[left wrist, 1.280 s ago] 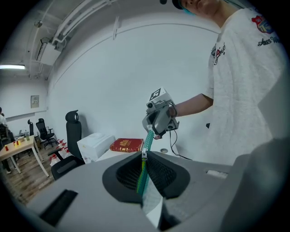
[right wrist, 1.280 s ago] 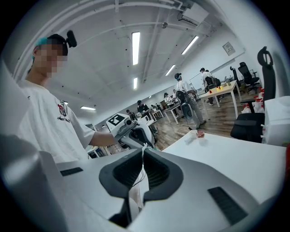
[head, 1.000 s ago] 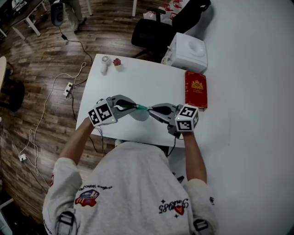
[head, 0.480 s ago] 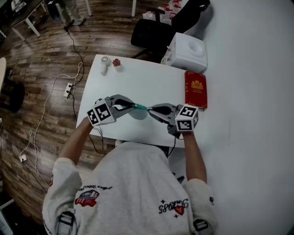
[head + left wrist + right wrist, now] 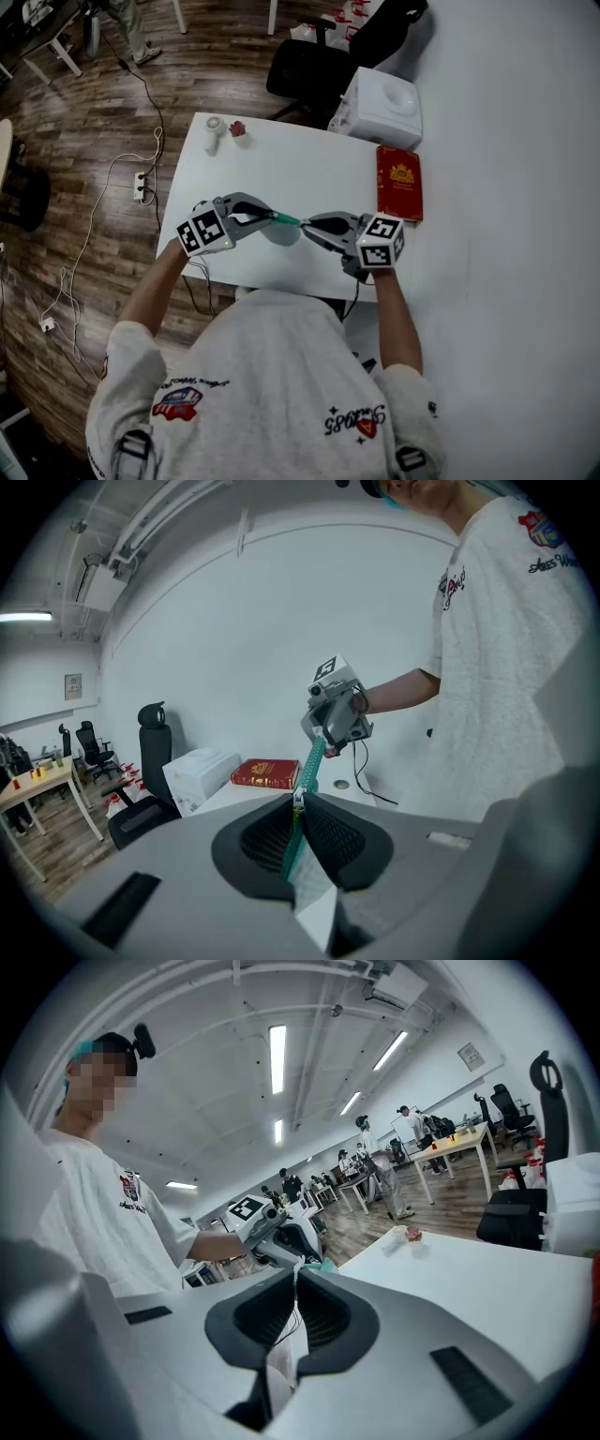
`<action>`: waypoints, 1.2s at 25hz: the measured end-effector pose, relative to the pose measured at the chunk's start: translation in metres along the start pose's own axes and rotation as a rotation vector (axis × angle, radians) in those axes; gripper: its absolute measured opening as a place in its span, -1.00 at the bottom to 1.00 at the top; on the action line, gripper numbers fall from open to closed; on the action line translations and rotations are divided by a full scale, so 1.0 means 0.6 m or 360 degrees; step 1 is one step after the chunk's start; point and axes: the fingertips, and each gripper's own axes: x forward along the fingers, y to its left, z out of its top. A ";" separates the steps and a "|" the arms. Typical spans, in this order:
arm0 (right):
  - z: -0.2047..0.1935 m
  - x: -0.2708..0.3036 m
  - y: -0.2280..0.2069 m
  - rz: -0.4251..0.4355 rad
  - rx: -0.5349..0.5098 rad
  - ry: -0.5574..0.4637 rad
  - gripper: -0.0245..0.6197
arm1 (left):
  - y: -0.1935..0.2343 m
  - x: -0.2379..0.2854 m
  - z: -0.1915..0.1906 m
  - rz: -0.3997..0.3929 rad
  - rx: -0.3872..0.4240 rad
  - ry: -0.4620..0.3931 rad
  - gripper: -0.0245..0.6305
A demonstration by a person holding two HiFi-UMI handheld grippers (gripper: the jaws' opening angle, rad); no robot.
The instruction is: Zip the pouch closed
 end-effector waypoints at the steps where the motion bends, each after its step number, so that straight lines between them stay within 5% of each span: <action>1: -0.001 0.000 -0.001 -0.0001 0.0000 0.0002 -0.87 | 0.000 0.001 -0.002 0.0004 0.0003 0.0001 -0.84; 30: -0.013 -0.014 -0.009 -0.0018 0.0029 0.0000 -0.87 | 0.021 -0.034 -0.056 0.0112 -0.0013 0.0121 -0.84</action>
